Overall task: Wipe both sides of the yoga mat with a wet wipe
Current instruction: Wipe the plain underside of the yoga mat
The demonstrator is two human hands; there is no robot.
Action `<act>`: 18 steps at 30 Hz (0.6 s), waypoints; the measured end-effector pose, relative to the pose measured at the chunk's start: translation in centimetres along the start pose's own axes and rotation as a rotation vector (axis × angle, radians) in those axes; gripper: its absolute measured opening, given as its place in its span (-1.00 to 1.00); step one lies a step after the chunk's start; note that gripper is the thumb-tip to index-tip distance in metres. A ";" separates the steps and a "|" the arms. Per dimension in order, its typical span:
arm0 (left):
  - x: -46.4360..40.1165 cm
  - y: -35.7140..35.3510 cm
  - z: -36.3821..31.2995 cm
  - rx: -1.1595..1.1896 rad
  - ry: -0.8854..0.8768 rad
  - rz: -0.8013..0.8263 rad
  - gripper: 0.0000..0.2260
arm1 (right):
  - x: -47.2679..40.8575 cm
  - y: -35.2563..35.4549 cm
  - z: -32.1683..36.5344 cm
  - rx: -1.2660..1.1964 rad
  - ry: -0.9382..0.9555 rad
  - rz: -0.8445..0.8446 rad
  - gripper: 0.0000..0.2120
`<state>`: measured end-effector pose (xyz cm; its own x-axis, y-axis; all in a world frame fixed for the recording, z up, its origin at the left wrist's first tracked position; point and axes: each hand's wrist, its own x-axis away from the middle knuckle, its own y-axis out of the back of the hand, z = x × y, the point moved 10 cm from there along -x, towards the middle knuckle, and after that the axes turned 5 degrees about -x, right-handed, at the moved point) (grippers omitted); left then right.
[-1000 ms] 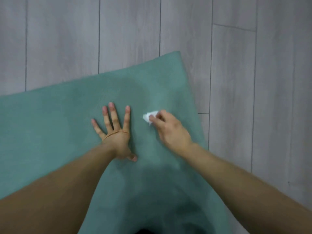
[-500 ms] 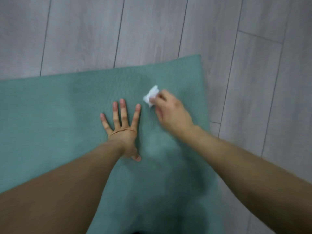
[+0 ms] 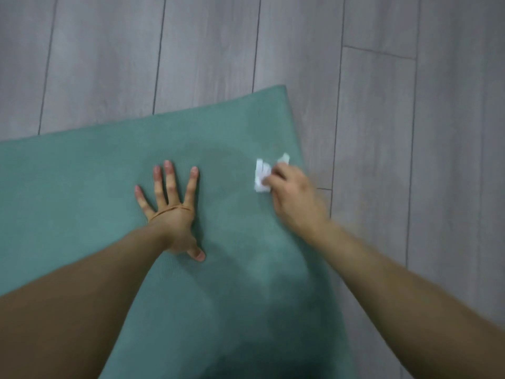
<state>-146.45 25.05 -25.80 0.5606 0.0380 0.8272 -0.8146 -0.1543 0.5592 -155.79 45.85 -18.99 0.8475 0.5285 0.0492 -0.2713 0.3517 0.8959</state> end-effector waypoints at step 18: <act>-2.4 0.9 -7.4 0.142 0.158 -0.001 0.78 | 18.0 3.3 -4.7 -0.315 -0.531 -0.263 -0.75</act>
<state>-149.65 32.10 -26.85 0.5218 0.1907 0.8315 -0.7786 -0.2918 0.5555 -143.57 60.16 -17.27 0.9912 -0.0289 0.1295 -0.0772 0.6680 0.7402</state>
